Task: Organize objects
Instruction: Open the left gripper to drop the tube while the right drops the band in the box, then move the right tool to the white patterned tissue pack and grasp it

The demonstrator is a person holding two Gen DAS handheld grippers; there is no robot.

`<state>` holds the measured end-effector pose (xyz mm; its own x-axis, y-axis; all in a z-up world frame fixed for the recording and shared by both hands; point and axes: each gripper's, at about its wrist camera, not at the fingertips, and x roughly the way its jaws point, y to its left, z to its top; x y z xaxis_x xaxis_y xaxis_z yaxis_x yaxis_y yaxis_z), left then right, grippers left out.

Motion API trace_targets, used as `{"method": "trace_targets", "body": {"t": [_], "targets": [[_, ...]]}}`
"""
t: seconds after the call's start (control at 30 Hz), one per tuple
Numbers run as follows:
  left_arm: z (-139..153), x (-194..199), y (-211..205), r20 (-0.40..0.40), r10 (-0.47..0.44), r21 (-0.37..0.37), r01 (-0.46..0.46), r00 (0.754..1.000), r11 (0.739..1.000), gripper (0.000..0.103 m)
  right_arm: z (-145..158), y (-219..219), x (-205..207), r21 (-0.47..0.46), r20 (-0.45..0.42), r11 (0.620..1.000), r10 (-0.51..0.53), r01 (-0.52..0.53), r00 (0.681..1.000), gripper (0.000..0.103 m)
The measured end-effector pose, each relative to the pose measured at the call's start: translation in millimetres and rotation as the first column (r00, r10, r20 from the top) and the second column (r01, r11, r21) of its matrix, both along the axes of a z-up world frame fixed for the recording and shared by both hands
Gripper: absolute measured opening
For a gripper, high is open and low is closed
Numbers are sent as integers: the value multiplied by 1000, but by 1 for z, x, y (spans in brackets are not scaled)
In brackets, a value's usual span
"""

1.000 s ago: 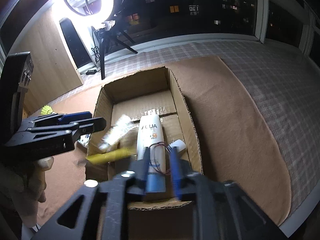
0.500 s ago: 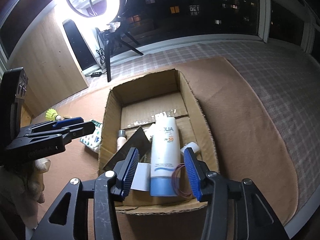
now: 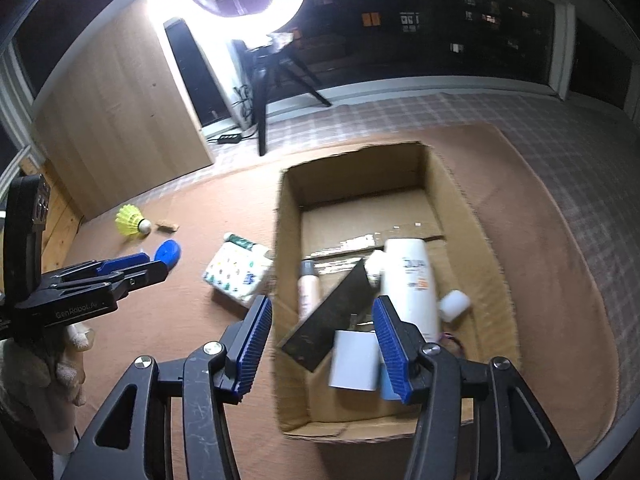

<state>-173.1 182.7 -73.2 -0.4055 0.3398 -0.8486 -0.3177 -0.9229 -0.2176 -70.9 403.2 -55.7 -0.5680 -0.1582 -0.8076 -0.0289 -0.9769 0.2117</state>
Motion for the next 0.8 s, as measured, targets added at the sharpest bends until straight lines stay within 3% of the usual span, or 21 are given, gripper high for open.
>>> {"method": "trace_targets", "body": {"t": [0.47, 0.8], "targets": [[-13, 21, -105, 40, 135, -1, -136, 990, 991, 49, 3, -62, -14, -34, -31, 996, 86, -87, 996, 49], [-14, 46, -137, 51, 167, 17, -168, 985, 986, 49, -19, -106, -68, -40, 101, 975, 223, -220, 970, 49]]}}
